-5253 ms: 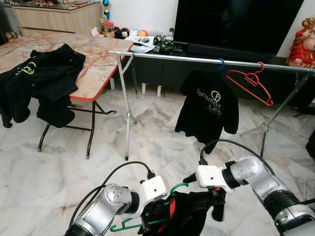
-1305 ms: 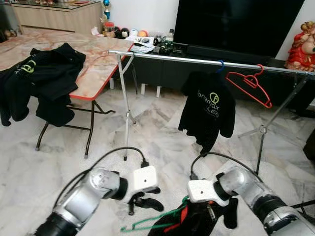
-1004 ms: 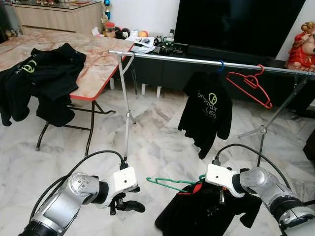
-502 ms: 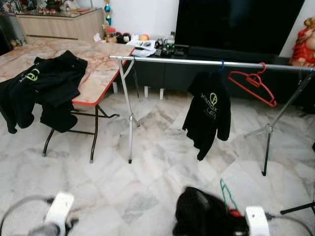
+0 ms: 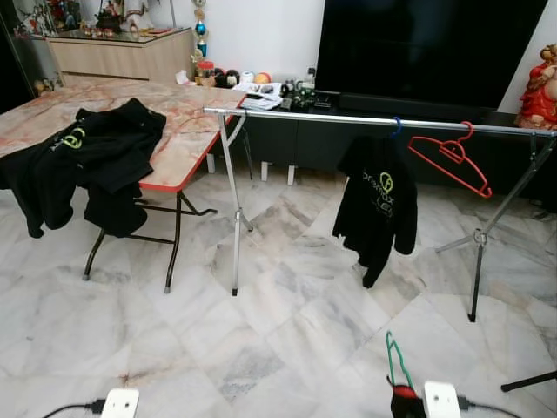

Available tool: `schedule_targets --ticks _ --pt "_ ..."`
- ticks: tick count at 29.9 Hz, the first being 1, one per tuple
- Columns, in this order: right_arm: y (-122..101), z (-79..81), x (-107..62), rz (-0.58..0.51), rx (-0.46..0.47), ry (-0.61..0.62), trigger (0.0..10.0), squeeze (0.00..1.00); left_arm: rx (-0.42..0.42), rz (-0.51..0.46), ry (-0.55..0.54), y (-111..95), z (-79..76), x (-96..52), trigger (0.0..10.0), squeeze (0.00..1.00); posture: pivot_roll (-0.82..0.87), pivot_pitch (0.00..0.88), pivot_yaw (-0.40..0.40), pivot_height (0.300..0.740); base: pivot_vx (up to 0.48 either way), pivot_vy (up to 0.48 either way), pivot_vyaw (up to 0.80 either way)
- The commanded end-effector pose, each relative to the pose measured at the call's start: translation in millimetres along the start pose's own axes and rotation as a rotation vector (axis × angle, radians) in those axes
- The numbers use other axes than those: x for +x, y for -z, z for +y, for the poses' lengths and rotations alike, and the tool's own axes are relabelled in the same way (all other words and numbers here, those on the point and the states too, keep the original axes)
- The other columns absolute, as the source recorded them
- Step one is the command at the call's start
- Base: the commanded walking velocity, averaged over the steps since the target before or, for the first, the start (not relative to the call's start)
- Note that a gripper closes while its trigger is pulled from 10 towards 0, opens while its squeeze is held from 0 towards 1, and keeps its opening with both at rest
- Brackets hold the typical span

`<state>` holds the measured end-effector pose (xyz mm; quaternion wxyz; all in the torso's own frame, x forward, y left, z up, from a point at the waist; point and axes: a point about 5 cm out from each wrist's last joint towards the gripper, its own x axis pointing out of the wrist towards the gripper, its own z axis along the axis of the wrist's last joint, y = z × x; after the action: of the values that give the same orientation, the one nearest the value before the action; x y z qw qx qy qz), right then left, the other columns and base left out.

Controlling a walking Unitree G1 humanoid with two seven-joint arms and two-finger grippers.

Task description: Hang hanger

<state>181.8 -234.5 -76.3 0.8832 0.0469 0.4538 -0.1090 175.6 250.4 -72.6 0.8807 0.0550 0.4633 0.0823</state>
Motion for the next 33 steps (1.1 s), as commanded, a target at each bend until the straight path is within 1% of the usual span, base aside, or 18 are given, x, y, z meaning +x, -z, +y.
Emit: schedule_targets --ticks 1,3,5,7,8,10,13,14,15,16,19,20,23,24,26,31,32,33 --pt "-1 -1.8 0.0 -0.008 0.066 0.025 0.0 0.00 -0.019 0.022 -0.006 10 -1.7 -1.0 10.0 0.00 0.14 0.000 -0.010 0.740 0.000 0.000 0.00" --pt "8 0.9 -1.0 0.016 0.078 0.028 0.0 0.00 -0.028 0.053 0.002 19 -4.5 -2.0 10.0 0.00 0.14 0.000 -0.004 0.740 0.000 0.000 0.00" --pt "13 2.0 -1.6 0.028 0.092 0.042 0.0 0.00 -0.020 0.061 0.010 21 -5.9 -2.4 10.0 0.00 0.14 0.000 -0.002 0.740 0.000 0.000 0.00" --pt "16 2.1 -2.1 0.030 0.145 0.066 0.0 0.00 -0.023 0.066 0.012 22 -6.2 -2.5 10.0 0.00 0.14 0.000 0.002 0.740 0.000 0.000 0.00" --pt "19 1.7 -2.5 0.034 0.193 0.086 0.0 0.00 -0.033 0.066 0.012 22 -5.8 -2.5 10.0 0.00 0.14 0.000 0.003 0.740 0.000 0.000 0.00" --pt "22 2.9 -2.8 0.042 0.234 0.087 0.0 0.00 -0.035 0.063 0.013 21 -4.7 -2.3 10.0 0.00 0.13 0.000 0.006 0.740 0.000 0.000 0.00" --pt "24 4.8 -3.0 0.053 0.219 0.072 0.0 0.00 -0.033 0.059 0.012 17 -2.4 -1.5 10.0 0.00 0.13 0.000 0.006 0.740 0.000 0.000 0.00" --pt "25 6.7 -3.2 0.062 0.191 0.060 4.7 0.00 -0.033 0.057 0.007 13 2.8 -0.8 10.0 0.00 0.13 0.000 0.010 0.740 0.000 0.000 0.00" --pt "25 6.7 -3.2 0.062 0.191 0.060 4.7 0.00 -0.033 0.057 0.007 13 2.8 -0.8 10.0 0.00 0.13 0.000 0.010 0.740 0.000 0.000 0.00" --pt "27 7.0 -3.4 0.069 0.185 0.061 10.0 0.00 -0.028 0.056 0.002 9 8.8 -0.4 10.0 0.00 0.13 0.000 0.011 0.740 0.000 0.000 0.00" --pt "29 6.6 -3.7 0.075 0.179 0.063 10.0 0.00 -0.026 0.057 -0.005 6 16.9 -0.7 10.0 0.00 0.12 0.000 0.014 0.740 0.000 0.000 0.00" --pt "29 6.2 -3.9 0.081 0.157 0.060 10.0 0.00 -0.025 0.061 -0.011 6 22.9 -1.3 10.0 0.00 0.12 0.000 0.014 0.740 0.000 0.000 0.00" --pt "33 1.9 -5.2 0.086 0.115 0.064 10.0 0.00 -0.019 0.079 -0.015 13 31.5 -3.6 10.0 0.00 0.11 0.000 0.015 0.740 0.000 0.000 0.00" --pt "33 1.9 -5.2 0.086 0.115 0.064 10.0 0.00 -0.019 0.079 -0.015 13 31.5 -3.6 10.0 0.00 0.11 0.000 0.015 0.740 0.000 0.000 0.00" --pt "38 -1.7 -6.7 0.103 0.044 0.061 10.0 0.00 -0.019 0.102 -0.020 23 34.2 -6.2 10.0 0.00 0.10 0.000 0.012 0.740 0.000 0.000 0.00" --pt "41 -3.9 -7.8 0.103 -0.018 0.050 10.0 0.00 -0.017 0.129 -0.025 35 36.5 -9.6 10.0 0.00 0.10 0.000 0.003 0.740 0.000 0.000 0.00" --pt "41 -4.8 -8.3 0.090 -0.044 0.039 10.0 0.00 -0.005 0.145 -0.022 43 36.7 -11.8 10.0 0.00 0.10 0.000 0.001 0.740 0.000 0.000 0.00" --pt "41 -4.8 -8.3 0.090 -0.044 0.039 10.0 0.00 -0.005 0.145 -0.022 43 36.7 -11.8 10.0 0.00 0.10 0.000 0.001 0.740 0.000 0.000 0.00"
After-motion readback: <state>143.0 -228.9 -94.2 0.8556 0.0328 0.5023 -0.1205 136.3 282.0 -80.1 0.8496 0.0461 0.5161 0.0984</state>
